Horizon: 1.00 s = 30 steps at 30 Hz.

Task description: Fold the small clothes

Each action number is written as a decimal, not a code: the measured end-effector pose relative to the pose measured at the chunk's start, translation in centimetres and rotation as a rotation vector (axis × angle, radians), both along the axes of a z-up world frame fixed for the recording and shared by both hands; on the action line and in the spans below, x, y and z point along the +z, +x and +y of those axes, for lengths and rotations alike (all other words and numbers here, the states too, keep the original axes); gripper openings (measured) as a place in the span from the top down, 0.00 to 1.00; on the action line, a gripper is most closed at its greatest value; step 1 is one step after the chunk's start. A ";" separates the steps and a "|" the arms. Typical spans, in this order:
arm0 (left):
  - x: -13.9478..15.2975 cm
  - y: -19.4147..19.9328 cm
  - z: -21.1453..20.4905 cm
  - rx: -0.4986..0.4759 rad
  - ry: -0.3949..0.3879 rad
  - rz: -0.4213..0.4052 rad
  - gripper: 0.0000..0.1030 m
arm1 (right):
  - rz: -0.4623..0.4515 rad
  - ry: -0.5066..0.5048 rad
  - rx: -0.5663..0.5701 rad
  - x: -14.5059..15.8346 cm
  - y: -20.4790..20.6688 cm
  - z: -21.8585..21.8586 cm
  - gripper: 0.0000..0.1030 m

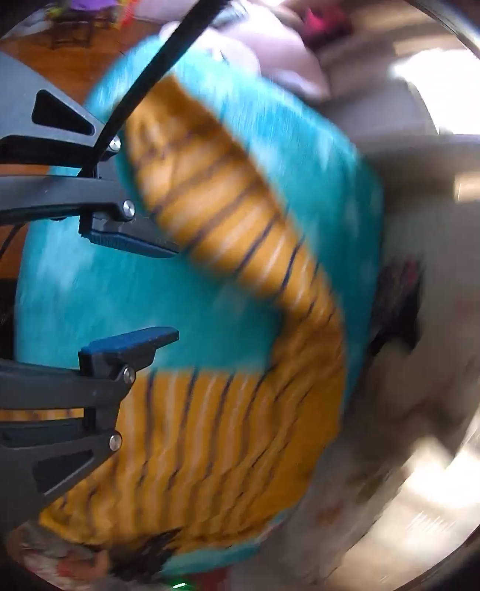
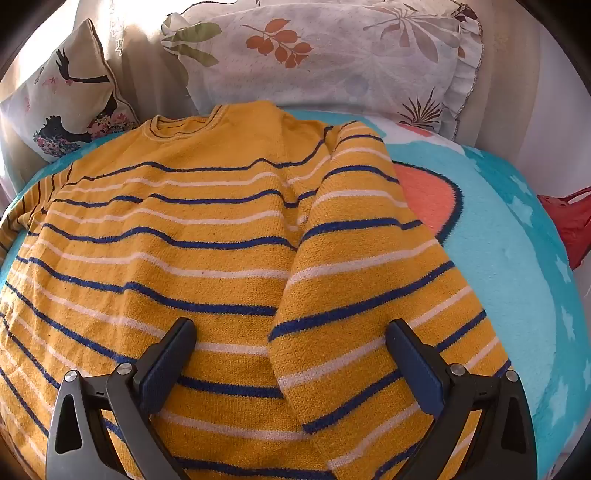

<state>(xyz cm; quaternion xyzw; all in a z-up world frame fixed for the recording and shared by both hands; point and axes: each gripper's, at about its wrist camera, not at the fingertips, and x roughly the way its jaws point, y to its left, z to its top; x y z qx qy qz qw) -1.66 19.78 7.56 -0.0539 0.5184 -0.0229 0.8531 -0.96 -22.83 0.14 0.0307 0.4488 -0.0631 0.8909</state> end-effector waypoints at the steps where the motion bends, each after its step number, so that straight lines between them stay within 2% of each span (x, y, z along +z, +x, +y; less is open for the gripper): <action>1: -0.4 -0.1 -1.0 -0.021 -0.004 0.017 0.64 | 0.000 0.000 -0.002 0.0 0.0 0.1 0.00; 5: -2.6 -1.0 -4.8 -0.097 -0.040 0.099 0.64 | -0.001 0.001 -0.002 0.0 0.0 0.0 0.00; 7: -3.0 -1.4 -6.1 -0.110 -0.029 0.108 0.64 | -0.002 0.002 0.000 0.0 0.1 -0.1 0.00; 10: -2.5 -2.1 -7.7 -0.106 0.001 0.071 0.63 | -0.003 -0.004 -0.004 0.2 -0.1 0.4 0.00; 13: -1.4 -2.5 -9.3 -0.100 0.021 0.031 0.52 | -0.003 -0.004 -0.003 0.2 -0.1 0.4 0.00; 17: -0.1 -1.6 -11.0 -0.100 0.033 -0.003 0.50 | -0.001 -0.003 -0.003 0.1 0.0 0.3 0.00; 20: 0.7 -1.4 -12.6 -0.074 -0.001 -0.013 0.48 | 0.016 -0.001 0.009 0.2 0.3 0.7 0.00; 22: 1.0 -1.6 -13.8 -0.062 -0.040 -0.015 0.45 | 0.079 0.015 0.044 0.5 1.1 0.6 0.00; 24: 1.0 -1.9 -15.0 -0.081 -0.051 -0.011 0.45 | 0.121 0.078 0.046 1.9 1.1 -0.5 0.11; 25: 0.9 -2.2 -15.7 -0.098 -0.050 -0.010 0.45 | 0.107 0.121 0.037 3.0 0.5 -1.4 0.34; 26: 0.9 -2.5 -16.4 -0.113 -0.046 -0.011 0.44 | 0.083 0.156 0.024 4.2 -0.4 -2.5 0.39; 29: 0.3 -3.2 -18.4 -0.139 -0.030 -0.008 0.44 | 0.036 0.140 -0.042 6.2 -3.6 -5.6 0.38; 30: 0.1 -3.4 -18.8 -0.145 -0.033 -0.002 0.44 | 0.059 0.110 -0.073 6.6 -4.7 -6.9 0.38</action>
